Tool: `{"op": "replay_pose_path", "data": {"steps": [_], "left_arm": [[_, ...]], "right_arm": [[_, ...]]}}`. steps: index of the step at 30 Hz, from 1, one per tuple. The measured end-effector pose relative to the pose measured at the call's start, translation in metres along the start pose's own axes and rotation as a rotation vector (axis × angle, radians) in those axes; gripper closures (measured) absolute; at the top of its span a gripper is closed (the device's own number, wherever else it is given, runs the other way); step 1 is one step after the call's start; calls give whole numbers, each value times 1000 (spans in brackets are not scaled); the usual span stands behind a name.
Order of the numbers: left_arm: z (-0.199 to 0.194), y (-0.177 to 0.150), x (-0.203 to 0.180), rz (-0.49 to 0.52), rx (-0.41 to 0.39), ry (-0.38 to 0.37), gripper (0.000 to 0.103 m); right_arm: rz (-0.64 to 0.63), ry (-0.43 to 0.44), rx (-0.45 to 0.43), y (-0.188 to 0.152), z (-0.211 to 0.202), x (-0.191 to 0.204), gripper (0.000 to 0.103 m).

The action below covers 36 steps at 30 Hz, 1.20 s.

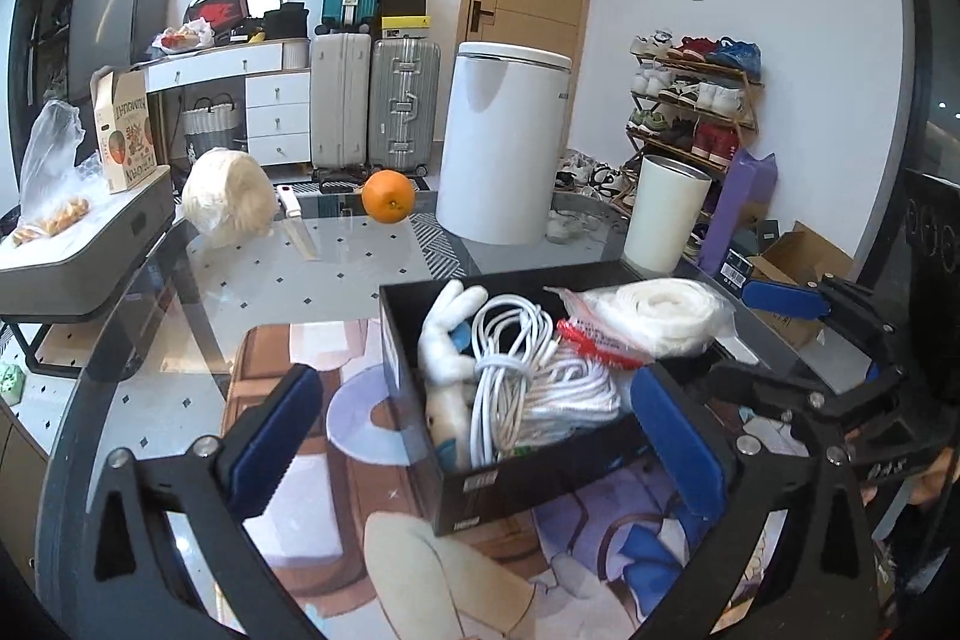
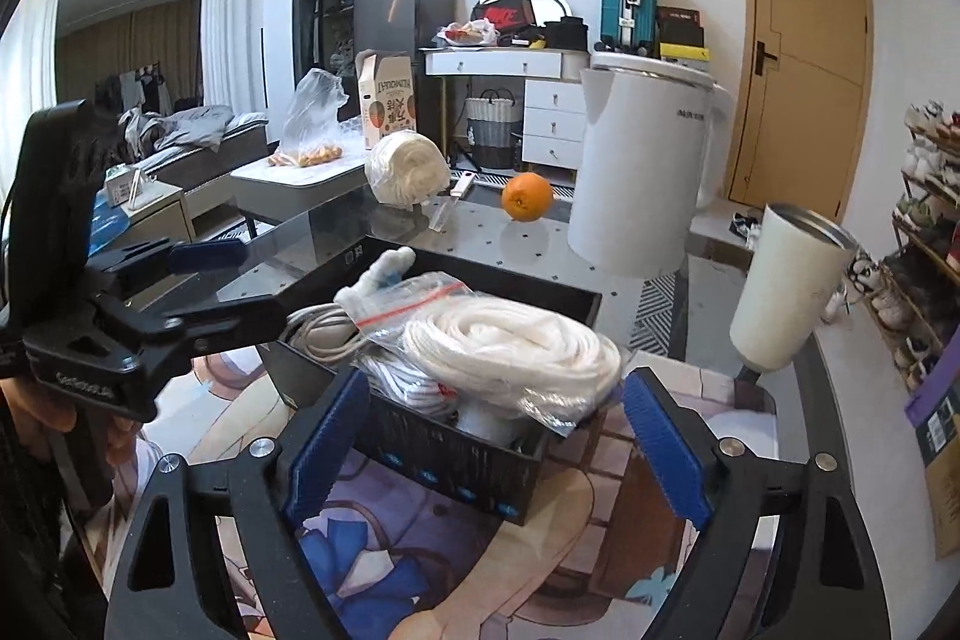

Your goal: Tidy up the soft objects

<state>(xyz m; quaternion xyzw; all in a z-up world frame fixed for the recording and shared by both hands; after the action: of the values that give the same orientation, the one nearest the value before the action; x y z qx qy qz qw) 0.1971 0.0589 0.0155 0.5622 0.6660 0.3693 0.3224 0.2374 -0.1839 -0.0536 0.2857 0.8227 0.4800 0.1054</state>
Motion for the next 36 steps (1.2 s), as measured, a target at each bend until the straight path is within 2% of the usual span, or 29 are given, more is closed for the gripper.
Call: {"op": "replay_pose_path", "data": {"steps": [6, 12, 16, 27, 36], "left_arm": [[-4, -10, 1, -7, 3, 4, 0], [-6, -20, 1, 3, 14, 13, 0], [-8, -23, 3, 1, 17, 16, 0], [-15, -29, 3, -1, -3, 33, 0], [-28, -31, 0, 20, -65, 63, 0]], "right_arm": [[24, 44, 33, -5, 20, -4, 13], [-28, 63, 38, -4, 30, 14, 10], [-37, 113, 23, -1, 29, 26, 9], [-23, 71, -4, -14, 16, 30, 8], [5, 24, -37, -21, 0, 27, 3]]}}
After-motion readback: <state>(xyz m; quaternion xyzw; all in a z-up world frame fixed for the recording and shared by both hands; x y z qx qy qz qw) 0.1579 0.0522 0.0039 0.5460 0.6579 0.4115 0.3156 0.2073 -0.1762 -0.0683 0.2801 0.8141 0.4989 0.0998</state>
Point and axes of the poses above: each gripper's, at about its wrist camera, not at the fingertips, and z roughly the way its jaws point, x to its left, y to its top, the point moved 7 cm from there along z, roughly the way its jaws point, and after that the axes turned 13 degrees about y, right-handed, at the moved point
